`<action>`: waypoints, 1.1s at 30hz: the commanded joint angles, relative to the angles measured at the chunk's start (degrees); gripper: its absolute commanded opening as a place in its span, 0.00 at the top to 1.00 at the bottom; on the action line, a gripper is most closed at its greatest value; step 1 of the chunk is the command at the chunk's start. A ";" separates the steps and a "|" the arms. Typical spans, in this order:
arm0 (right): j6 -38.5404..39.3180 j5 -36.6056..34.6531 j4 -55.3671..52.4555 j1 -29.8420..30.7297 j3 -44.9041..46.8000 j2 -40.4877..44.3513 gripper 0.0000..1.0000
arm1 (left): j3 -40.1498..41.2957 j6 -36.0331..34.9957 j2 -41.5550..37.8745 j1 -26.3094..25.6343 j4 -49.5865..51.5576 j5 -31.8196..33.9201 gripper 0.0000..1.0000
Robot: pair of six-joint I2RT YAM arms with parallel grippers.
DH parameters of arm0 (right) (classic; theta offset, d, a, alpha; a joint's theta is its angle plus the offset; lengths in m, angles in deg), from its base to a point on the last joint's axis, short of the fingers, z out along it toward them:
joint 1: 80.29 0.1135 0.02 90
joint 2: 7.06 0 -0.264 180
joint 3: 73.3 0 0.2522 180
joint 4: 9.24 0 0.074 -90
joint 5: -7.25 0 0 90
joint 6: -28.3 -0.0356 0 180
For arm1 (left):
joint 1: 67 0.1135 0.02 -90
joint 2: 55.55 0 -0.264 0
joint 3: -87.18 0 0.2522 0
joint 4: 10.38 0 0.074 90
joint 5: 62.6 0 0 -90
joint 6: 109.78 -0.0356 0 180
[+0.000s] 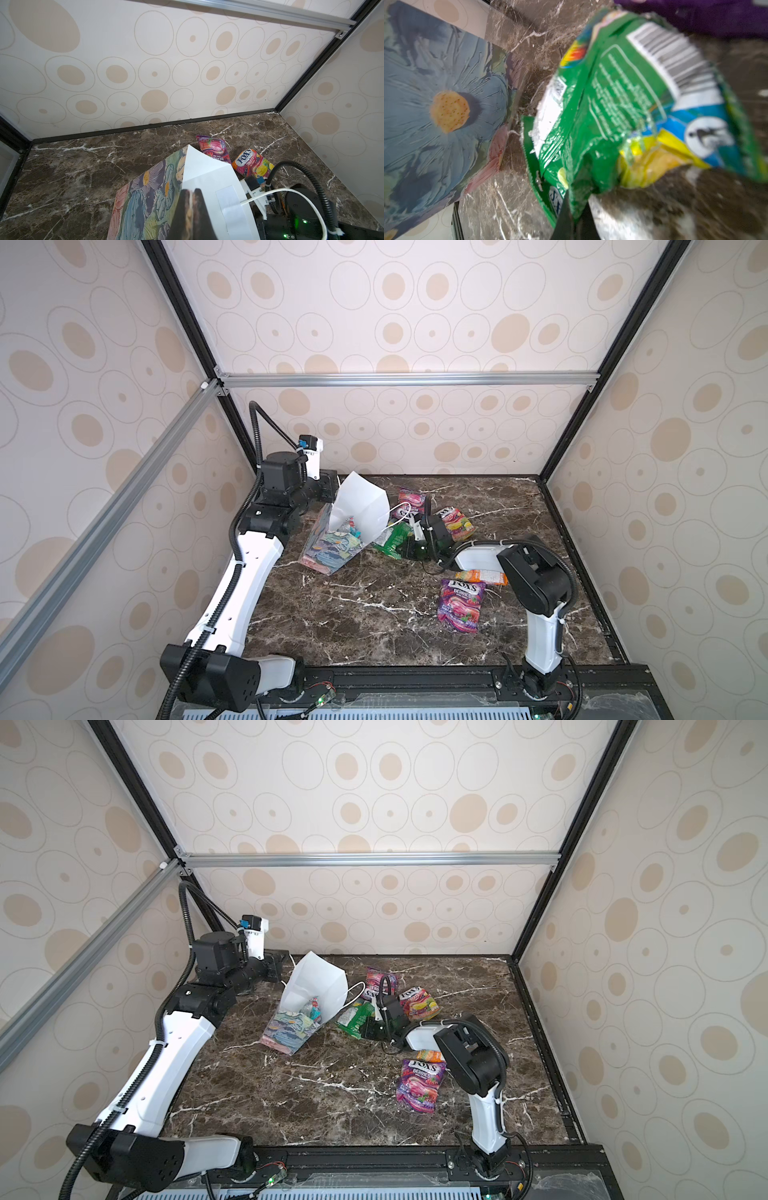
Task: Place the snacks into the paper bag
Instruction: Pick up the snack at the center of the table, then place the snack in the paper bag.
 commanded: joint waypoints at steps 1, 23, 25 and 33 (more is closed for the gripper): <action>5.17 -3.35 -7.80 -0.99 -0.07 9.27 1.00 | -0.11 -0.73 -2.06 0.29 -2.53 -0.06 1.00; 29.28 -5.89 -39.99 -2.59 -24.03 31.78 1.00 | 2.52 -0.32 -2.96 0.38 -4.11 -1.14 1.00; 29.61 -4.47 -39.87 -2.03 -25.77 31.44 1.00 | 2.87 -0.04 -2.96 0.38 -4.47 -1.47 1.00; 31.03 0.41 -39.86 2.83 -31.06 27.58 1.00 | 3.67 0.08 -3.13 0.38 -4.93 -1.73 1.00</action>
